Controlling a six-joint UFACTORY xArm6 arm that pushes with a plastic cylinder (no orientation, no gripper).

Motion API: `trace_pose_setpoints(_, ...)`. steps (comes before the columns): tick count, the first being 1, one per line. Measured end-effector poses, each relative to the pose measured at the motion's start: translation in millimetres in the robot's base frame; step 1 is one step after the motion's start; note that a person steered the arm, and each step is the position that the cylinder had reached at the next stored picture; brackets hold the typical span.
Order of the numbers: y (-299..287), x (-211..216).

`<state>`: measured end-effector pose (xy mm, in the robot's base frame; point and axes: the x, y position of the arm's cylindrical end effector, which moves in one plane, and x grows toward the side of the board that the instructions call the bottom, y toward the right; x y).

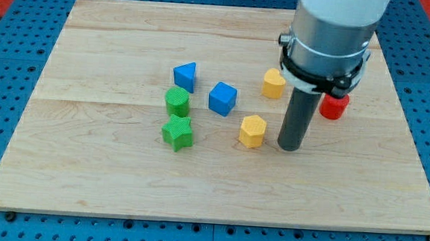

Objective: Place the yellow heart top to the yellow hexagon

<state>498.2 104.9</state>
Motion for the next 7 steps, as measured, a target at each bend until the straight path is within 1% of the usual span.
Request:
trace_pose_setpoints(3, 26, -60)
trace_pose_setpoints(6, 27, -126)
trace_pose_setpoints(7, 11, -127)
